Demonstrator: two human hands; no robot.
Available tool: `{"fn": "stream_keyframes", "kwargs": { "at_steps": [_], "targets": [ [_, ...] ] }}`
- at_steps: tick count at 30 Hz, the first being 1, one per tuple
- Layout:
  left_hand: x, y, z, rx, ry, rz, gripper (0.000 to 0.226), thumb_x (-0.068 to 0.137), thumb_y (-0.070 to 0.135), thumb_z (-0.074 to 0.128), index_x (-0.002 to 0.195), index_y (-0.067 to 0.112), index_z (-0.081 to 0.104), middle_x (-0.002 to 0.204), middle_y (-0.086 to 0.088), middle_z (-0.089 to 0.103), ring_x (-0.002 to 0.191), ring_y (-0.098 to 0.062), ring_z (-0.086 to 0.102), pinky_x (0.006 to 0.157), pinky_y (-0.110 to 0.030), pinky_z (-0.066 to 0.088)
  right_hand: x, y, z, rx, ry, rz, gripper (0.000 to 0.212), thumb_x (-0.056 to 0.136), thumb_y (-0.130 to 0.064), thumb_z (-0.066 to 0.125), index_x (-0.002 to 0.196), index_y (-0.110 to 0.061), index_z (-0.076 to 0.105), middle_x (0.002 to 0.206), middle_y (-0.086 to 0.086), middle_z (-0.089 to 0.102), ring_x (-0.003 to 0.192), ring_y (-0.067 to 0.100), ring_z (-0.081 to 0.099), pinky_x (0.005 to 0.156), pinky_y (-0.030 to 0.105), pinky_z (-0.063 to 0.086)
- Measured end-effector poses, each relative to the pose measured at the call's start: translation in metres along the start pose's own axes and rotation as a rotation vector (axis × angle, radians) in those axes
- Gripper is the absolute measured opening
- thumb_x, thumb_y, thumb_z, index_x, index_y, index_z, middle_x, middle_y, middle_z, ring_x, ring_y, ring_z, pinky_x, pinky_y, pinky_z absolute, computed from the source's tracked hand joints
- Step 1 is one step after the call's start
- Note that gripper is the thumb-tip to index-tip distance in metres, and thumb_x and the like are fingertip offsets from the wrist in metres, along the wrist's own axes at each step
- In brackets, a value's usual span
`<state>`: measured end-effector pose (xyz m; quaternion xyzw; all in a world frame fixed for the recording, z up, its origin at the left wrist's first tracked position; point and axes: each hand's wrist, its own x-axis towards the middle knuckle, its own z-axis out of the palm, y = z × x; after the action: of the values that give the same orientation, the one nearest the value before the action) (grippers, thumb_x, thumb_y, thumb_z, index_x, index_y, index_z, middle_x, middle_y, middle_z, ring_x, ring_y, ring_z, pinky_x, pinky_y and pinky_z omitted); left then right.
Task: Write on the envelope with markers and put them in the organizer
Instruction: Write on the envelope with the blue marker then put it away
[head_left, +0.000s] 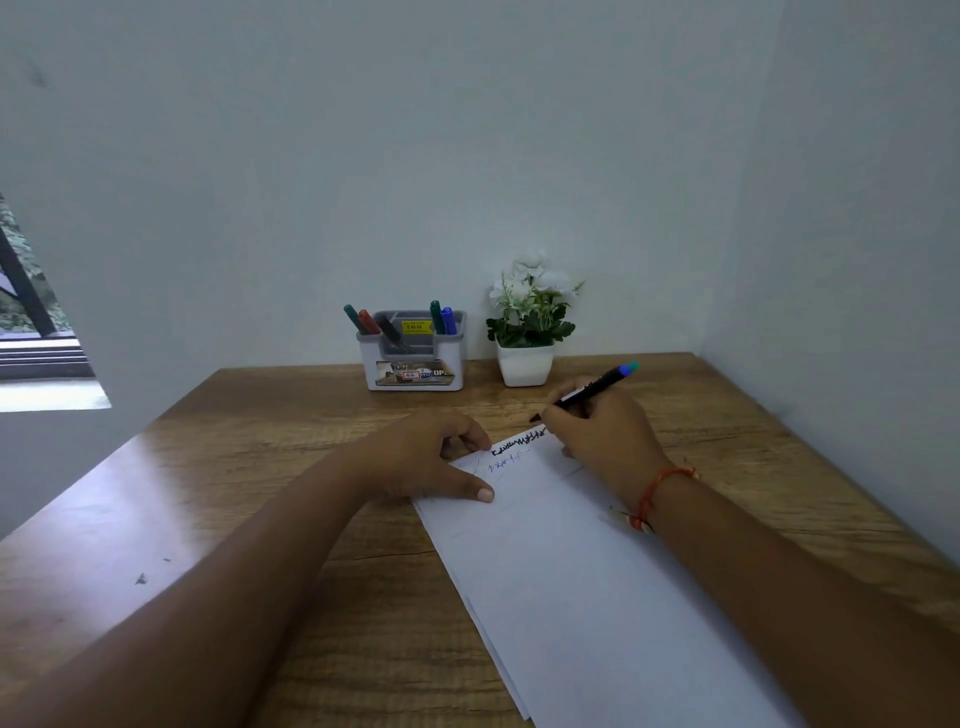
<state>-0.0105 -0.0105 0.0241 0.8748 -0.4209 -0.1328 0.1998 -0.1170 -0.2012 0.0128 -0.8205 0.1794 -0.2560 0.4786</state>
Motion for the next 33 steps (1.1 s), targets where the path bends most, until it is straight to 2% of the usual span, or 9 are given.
{"fn": "stream_keyframes", "kwargs": {
  "at_steps": [4, 7, 10, 13, 17, 21, 24, 30, 33],
  "targets": [
    [-0.001, 0.002, -0.002, -0.270, 0.234, -0.030, 0.032, 0.087, 0.037, 0.070, 0.116, 0.032, 0.058, 0.110, 0.016, 0.056, 0.098, -0.004, 0.054, 0.079, -0.020, 0.046, 0.003, 0.002, 0.000, 0.053, -0.020, -0.055, 0.006, 0.085, -0.023, 0.071, 0.081, -0.028, 0.071, 0.068, -0.007, 0.072, 0.075, 0.013, 0.070, 0.080, 0.048, 0.061],
    [-0.001, 0.002, -0.005, -0.557, 0.421, -0.069, 0.018, 0.098, 0.015, 0.051, 0.112, 0.023, 0.061, 0.111, 0.010, 0.063, 0.103, -0.012, 0.060, 0.089, -0.030, 0.052, 0.000, -0.002, 0.001, 0.181, -0.042, -0.052, 0.014, 0.092, -0.020, 0.064, 0.086, -0.024, 0.076, 0.075, -0.002, 0.075, 0.083, 0.017, 0.073, 0.077, 0.036, 0.062],
    [0.002, 0.007, -0.009, -0.961, 0.458, -0.068, 0.018, 0.102, 0.006, 0.042, 0.113, 0.007, 0.057, 0.113, -0.011, 0.069, 0.102, -0.023, 0.070, 0.091, -0.036, 0.057, -0.004, -0.010, -0.001, 0.296, -0.064, -0.073, 0.017, 0.096, -0.010, 0.058, 0.090, -0.017, 0.072, 0.075, 0.001, 0.076, 0.076, 0.011, 0.074, 0.066, 0.023, 0.056],
    [0.003, 0.013, -0.011, -1.222, 0.463, -0.076, 0.021, 0.104, 0.016, 0.042, 0.116, 0.001, 0.052, 0.114, -0.019, 0.068, 0.098, -0.028, 0.072, 0.083, -0.035, 0.060, -0.006, -0.014, -0.002, 0.322, -0.050, -0.165, 0.010, 0.093, -0.010, 0.064, 0.087, -0.017, 0.068, 0.075, 0.004, 0.076, 0.073, 0.014, 0.074, 0.073, 0.032, 0.059],
    [0.002, 0.013, -0.011, -1.379, 0.469, -0.083, 0.030, 0.104, 0.026, 0.041, 0.118, 0.000, 0.050, 0.108, -0.021, 0.071, 0.097, -0.030, 0.072, 0.075, -0.033, 0.062, -0.010, -0.018, -0.005, 0.417, -0.092, -0.274, 0.011, 0.092, -0.008, 0.069, 0.089, -0.016, 0.076, 0.072, 0.002, 0.072, 0.071, 0.014, 0.068, 0.068, 0.027, 0.055],
    [0.003, 0.012, -0.011, -1.446, 0.480, -0.090, 0.031, 0.103, 0.028, 0.043, 0.116, 0.001, 0.049, 0.103, -0.020, 0.073, 0.094, -0.030, 0.073, 0.077, -0.035, 0.062, -0.015, -0.022, -0.003, 0.477, -0.171, -0.252, 0.020, 0.099, -0.009, 0.058, 0.102, -0.012, 0.078, 0.082, 0.010, 0.078, 0.078, 0.017, 0.073, 0.073, 0.027, 0.060],
    [0.002, 0.015, -0.010, -1.439, 0.477, -0.107, 0.030, 0.103, 0.029, 0.044, 0.113, 0.001, 0.049, 0.101, -0.020, 0.074, 0.091, -0.026, 0.074, 0.071, -0.031, 0.062, -0.019, -0.025, -0.001, 0.459, -0.203, -0.280, 0.022, 0.099, -0.006, 0.057, 0.101, -0.014, 0.077, 0.085, 0.013, 0.078, 0.080, 0.018, 0.074, 0.075, 0.028, 0.061],
    [0.001, 0.019, -0.009, -1.445, 0.444, -0.110, 0.042, 0.102, 0.030, 0.045, 0.125, -0.005, 0.048, 0.103, -0.022, 0.073, 0.100, -0.030, 0.071, 0.074, -0.033, 0.062, -0.020, -0.026, 0.000, 0.406, -0.232, -0.297, 0.022, 0.097, -0.001, 0.059, 0.102, -0.013, 0.077, 0.086, 0.005, 0.077, 0.081, 0.011, 0.074, 0.072, 0.021, 0.059],
    [-0.002, 0.023, -0.008, -1.475, 0.412, -0.102, 0.043, 0.102, 0.029, 0.046, 0.124, -0.008, 0.050, 0.104, -0.024, 0.072, 0.093, -0.029, 0.073, 0.067, -0.030, 0.061, -0.019, -0.025, 0.001, 0.382, -0.221, -0.312, 0.022, 0.095, -0.003, 0.062, 0.100, -0.018, 0.078, 0.085, 0.000, 0.078, 0.082, 0.009, 0.074, 0.074, 0.023, 0.060]
  ]
}}
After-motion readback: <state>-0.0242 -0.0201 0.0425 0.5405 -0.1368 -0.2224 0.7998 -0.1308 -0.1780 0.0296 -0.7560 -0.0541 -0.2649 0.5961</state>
